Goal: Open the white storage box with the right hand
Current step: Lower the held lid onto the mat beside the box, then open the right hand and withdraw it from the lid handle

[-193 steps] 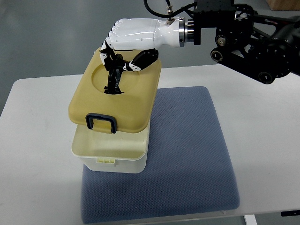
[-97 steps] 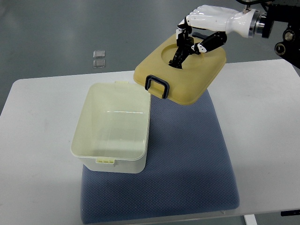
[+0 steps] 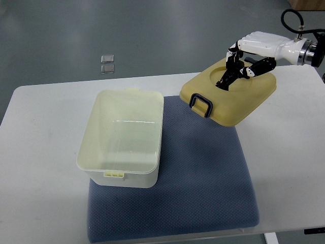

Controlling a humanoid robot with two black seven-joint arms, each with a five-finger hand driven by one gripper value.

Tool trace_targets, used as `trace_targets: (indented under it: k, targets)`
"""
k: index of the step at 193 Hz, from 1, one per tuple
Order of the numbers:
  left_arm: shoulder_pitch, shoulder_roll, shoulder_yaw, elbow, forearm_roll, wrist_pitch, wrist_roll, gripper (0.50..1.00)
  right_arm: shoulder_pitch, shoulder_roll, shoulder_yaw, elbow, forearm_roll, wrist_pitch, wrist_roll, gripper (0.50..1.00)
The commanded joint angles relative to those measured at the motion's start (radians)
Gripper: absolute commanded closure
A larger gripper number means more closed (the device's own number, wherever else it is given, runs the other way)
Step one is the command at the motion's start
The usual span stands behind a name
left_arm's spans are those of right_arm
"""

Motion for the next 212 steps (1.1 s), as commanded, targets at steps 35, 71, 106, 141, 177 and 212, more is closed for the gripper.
trace_targets:
  k: [35, 71, 106, 141, 177, 212]
  targets:
    - [0.0, 0.0, 0.0, 0.0, 0.0, 0.0, 0.0, 0.5, -0.032, 0.047, -0.031, 0.016, -0.038, -0.027, 0.0, 1.0]
    - [0.0, 0.0, 0.0, 0.0, 0.0, 0.0, 0.0, 0.5, -0.035, 0.054, -0.085, 0.068, -0.038, -0.059, 0.0, 1.0]
    - [0.0, 0.0, 0.0, 0.0, 0.0, 0.0, 0.0, 0.5, -0.046, 0.099, -0.12, 0.08, -0.046, -0.081, 0.0, 1.0]
    - [0.0, 0.0, 0.0, 0.0, 0.0, -0.001, 0.0, 0.5, -0.055, 0.129, -0.174, 0.08, -0.066, -0.122, 0.0, 1.0]
    - [0.0, 0.0, 0.0, 0.0, 0.0, 0.0, 0.0, 0.5, -0.07, 0.143, -0.201, 0.079, -0.066, -0.159, 0.0, 0.848]
    - [0.0, 0.0, 0.0, 0.0, 0.0, 0.0, 0.0, 0.5, -0.072, 0.126, -0.197, 0.075, -0.064, -0.166, 0.0, 0.675]
